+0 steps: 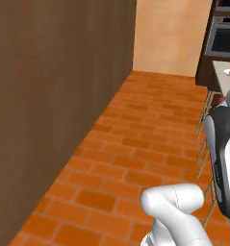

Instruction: Take the strawberry from the fridge and place it on top of the pancake, located on the dining counter.

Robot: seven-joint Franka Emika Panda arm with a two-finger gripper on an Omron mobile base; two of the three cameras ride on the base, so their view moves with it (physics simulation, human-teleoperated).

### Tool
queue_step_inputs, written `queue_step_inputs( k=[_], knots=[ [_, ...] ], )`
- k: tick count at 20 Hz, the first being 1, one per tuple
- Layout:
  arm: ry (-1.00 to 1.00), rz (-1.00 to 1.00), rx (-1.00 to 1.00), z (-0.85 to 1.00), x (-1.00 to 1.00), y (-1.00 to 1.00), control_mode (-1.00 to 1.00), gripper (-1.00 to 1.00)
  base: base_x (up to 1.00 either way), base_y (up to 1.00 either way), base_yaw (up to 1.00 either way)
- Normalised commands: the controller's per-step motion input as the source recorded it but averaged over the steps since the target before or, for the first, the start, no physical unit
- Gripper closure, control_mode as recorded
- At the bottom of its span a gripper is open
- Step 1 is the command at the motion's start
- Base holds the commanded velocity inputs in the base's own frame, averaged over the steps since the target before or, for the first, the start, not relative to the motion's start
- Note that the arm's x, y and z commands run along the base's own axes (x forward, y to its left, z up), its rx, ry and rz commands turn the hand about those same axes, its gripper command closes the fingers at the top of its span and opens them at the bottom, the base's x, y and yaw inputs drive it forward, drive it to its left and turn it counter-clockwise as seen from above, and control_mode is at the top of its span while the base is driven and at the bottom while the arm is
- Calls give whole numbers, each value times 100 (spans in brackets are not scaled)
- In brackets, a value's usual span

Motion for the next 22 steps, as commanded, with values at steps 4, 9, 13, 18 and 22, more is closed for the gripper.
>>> queue_step_inputs(
  k=[4,9,13,18,22],
  knots=[
    [0,0,0,0,0,0,100,100,99,23,-62],
    [0,0,0,0,0,0,100,100,100,52,-56],
    [0,0,0,0,0,0,100,100,100,44,-54],
    [0,0,0,0,0,0,100,100,100,40,-40],
    [0,0,0,0,0,0,100,100,100,51,-37]
  ],
)
